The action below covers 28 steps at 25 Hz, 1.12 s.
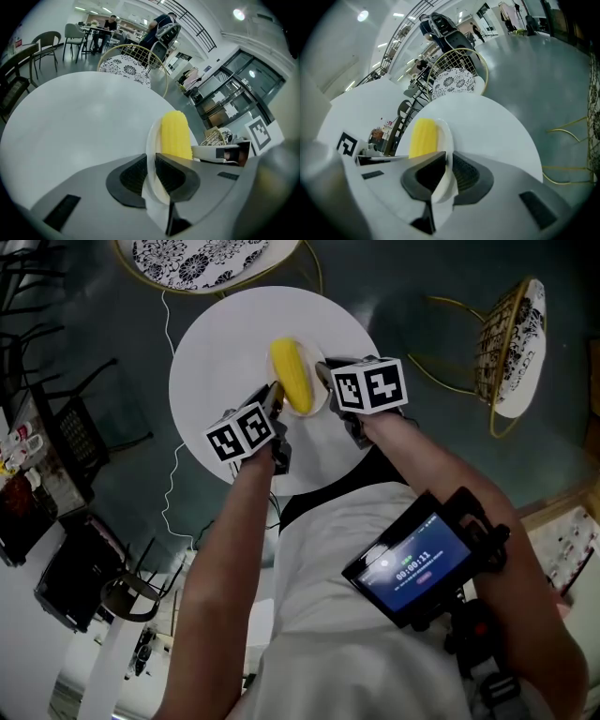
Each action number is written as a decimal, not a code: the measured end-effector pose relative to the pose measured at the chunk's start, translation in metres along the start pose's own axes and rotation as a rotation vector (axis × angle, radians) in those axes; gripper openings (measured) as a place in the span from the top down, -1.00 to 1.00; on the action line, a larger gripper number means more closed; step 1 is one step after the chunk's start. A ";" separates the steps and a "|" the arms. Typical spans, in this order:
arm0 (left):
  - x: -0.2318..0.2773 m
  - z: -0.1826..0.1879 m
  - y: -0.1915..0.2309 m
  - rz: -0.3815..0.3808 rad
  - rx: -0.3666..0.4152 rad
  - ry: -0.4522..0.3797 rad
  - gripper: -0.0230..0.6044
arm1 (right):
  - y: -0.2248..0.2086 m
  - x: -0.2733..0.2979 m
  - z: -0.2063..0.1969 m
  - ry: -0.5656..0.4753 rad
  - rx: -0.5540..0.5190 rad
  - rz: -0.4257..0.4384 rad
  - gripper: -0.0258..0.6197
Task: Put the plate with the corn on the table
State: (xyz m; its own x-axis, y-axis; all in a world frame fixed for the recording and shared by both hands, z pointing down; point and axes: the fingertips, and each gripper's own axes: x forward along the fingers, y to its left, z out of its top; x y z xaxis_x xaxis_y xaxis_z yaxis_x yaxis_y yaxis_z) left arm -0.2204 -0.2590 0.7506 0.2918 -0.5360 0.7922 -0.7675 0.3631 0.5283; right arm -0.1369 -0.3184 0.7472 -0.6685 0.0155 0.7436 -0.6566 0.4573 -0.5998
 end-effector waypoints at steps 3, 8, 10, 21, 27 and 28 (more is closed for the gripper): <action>0.000 0.004 0.003 0.014 0.012 -0.002 0.78 | 0.002 0.003 0.005 0.004 -0.027 -0.018 0.80; -0.006 0.007 0.007 0.031 0.036 -0.012 0.78 | 0.008 0.003 0.007 0.007 -0.083 -0.031 0.80; -0.008 0.006 0.005 0.018 0.044 -0.018 0.78 | 0.011 0.003 0.007 0.006 -0.102 -0.034 0.80; -0.012 0.009 0.006 0.053 0.087 -0.016 0.77 | 0.017 0.006 0.005 0.038 -0.252 -0.065 0.75; -0.014 0.010 0.010 0.090 0.106 -0.068 0.77 | 0.009 0.004 0.006 -0.015 -0.242 -0.080 0.73; -0.016 0.010 0.011 0.096 0.108 -0.078 0.77 | 0.006 0.001 0.005 -0.029 -0.232 -0.089 0.73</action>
State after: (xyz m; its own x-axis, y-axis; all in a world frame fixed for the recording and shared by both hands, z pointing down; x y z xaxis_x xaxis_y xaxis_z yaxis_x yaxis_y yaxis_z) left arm -0.2389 -0.2545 0.7408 0.1717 -0.5620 0.8091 -0.8480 0.3338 0.4118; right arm -0.1429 -0.3207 0.7428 -0.6239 -0.0578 0.7794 -0.6175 0.6478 -0.4462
